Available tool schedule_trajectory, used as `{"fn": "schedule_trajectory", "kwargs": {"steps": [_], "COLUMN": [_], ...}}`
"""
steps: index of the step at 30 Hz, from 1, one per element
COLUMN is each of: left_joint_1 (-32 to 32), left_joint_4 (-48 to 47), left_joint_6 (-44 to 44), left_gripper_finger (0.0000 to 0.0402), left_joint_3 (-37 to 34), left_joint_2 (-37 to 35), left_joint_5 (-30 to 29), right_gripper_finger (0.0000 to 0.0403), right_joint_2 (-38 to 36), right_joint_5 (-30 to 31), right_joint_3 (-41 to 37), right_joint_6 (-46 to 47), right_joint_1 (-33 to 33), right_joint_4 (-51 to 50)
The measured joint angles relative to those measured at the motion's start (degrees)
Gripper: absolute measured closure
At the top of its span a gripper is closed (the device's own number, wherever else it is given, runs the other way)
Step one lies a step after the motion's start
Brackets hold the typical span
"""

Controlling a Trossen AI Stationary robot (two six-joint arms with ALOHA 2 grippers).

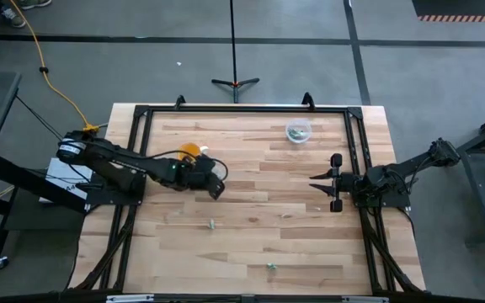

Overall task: Pick and place Stevia / Truvia into bins
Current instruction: Put the stevia packet into the bottom transparent container

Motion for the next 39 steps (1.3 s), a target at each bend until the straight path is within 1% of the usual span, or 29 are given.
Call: {"fn": "schedule_trajectory", "kwargs": {"steps": [3, 5, 8, 11, 13, 16, 19, 22, 25, 29, 32, 35, 39], "left_joint_1": [0.39, 0.16, -1.91, -5.88, -8.79, -12.94, -16.71, -19.22, -20.04, -19.93, -19.93, -19.96, -19.93], "left_joint_4": [1.29, 4.13, 10.42, 15.43, 16.93, 17.0, 15.86, 15.11, 14.94, 12.36, 9.89, 9.35, 9.31], "left_joint_6": [2.32, 4.4, 7.63, 7.7, 4.8, -2.78, -10.14, -16.73, -20.16, -22.53, -24.71, -24.97, -27.82], "left_gripper_finger": [0.0199, 0.0181, 0.0169, 0.0166, 0.0166, 0.0166, 0.0165, 0.0165, 0.0165, 0.0165, 0.0165, 0.0165, 0.0165], "left_joint_3": [0.0, 0.0, 0.0, 0.0, 0.0, 0.0, 0.0, 0.02, 0.0, 0.0, 0.0, 0.0, 0.0], "left_joint_2": [0.0, 0.0, 0.0, 0.0, 0.0, 0.29, 1.69, 3.92, 5.93, 7.71, 8.11, 8.11, 8.4], "left_joint_5": [4.71, 9.58, 17.88, 20.36, 19.95, 18.32, 16.07, 15.48, 15.13, 13.97, 12.79, 11.08, 12.08], "right_gripper_finger": [0.032, 0.032, 0.032, 0.032, 0.032, 0.032, 0.032, 0.032, 0.032, 0.032, 0.032, 0.032, 0.032], "right_joint_2": [0.0, 0.0, 0.01, 0.01, 0.0, 0.0, 0.0, 0.02, 0.02, 0.0, 0.02, 0.01, 0.02], "right_joint_5": [0.0, 0.0, 0.0, 0.02, 0.0, 0.0, 0.0, 0.0, 0.0, 0.0, 0.0, 0.0, 0.0], "right_joint_3": [0.0, -0.02, 0.0, 0.0, 0.0, 0.0, -0.01, 0.0, -0.01, 0.0, -0.01, 0.0, -0.02], "right_joint_6": [0.0, 0.0, -0.01, -0.02, -0.01, -0.02, -0.02, 0.0, -0.01, 0.0, 0.0, 0.0, 0.0], "right_joint_1": [0.0, 0.01, -0.01, 0.0, 0.01, 0.01, 0.01, 0.0, 0.0, 0.01, -0.01, -0.01, 0.01], "right_joint_4": [-0.03, -0.04, -0.04, -0.04, -0.06, -0.07, -0.05, -0.04, -0.03, -0.02, -0.03, -0.04, -0.04]}}
